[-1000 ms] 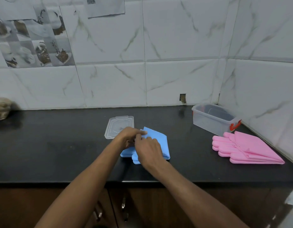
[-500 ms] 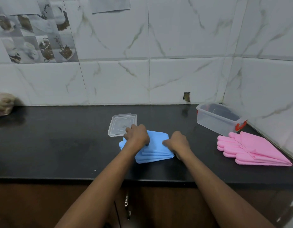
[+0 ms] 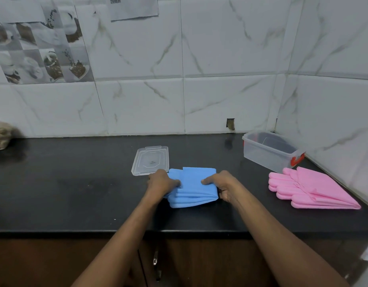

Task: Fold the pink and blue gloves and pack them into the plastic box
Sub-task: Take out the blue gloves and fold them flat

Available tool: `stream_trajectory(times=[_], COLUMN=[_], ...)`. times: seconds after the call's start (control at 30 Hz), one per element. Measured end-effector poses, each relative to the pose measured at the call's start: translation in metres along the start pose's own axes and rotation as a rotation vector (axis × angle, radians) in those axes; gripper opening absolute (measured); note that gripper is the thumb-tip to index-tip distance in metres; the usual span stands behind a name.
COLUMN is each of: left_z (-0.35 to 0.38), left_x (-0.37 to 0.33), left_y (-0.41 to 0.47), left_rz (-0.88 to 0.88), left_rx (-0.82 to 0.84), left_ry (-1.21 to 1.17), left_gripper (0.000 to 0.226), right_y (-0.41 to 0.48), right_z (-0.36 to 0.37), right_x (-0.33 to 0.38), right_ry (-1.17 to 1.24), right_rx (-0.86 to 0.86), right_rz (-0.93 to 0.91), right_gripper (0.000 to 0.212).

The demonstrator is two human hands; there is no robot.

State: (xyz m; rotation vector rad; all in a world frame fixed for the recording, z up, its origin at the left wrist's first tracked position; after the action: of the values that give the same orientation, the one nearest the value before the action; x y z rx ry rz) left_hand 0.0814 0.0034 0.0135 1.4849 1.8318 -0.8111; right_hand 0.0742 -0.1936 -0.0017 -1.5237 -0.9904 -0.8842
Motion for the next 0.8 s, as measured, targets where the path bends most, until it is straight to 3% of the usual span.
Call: stream_trajectory(times=[0.17,0.27,0.33,0.4,0.5,0.67,0.8], left_z=[0.021,0.031,0.033,0.032,0.030,0.031,0.035], left_x=[-0.011,-0.013,-0.014,-0.015,-0.011,-0.004,-0.008], left_y=[-0.004,-0.007,-0.010,-0.013,-0.013,-0.009,-0.010], left_rz=[0.083,0.151,0.155,0.182,0.192,0.157,0.149], left_rx=[0.003,-0.019,-0.028,-0.022,-0.025,-0.020,-0.040], left_ry=[-0.125,-0.191,-0.241,-0.268,-0.251,-0.280,-0.253], left_gripper=[0.044,0.054,0.049,0.040,0.053,0.058,0.055], right_y=[-0.013,-0.018,-0.023,-0.027,-0.036,-0.055,-0.057], right_z=[-0.018,-0.027,-0.041,-0.069,-0.129,-0.246,-0.284], right_x=[0.000,0.004,0.008,0.012,0.017,0.004,-0.022], right_ry=[0.151,0.068,0.034,0.019,0.034,0.072,-0.124], right_rx=[0.065,0.052,0.042,0.021,-0.005,-0.063,-0.182], right_rz=[0.016,-0.030,-0.055,-0.064,-0.061,0.012,0.162], right_gripper=[0.030,0.034,0.036,0.040,0.054,0.069,0.045])
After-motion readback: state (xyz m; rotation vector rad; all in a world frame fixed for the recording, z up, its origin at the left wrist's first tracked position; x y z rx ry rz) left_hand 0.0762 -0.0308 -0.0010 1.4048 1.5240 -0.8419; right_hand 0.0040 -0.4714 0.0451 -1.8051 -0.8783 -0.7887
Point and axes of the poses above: each hand's wrist, its own y-axis towards the middle knuckle, its own z-axis out of the palm, x = y × z, the point moved 3 cm from there along y, towards the middle knuckle, and after that the axes turned 12 degrees about -y, right-handed, at the moved point
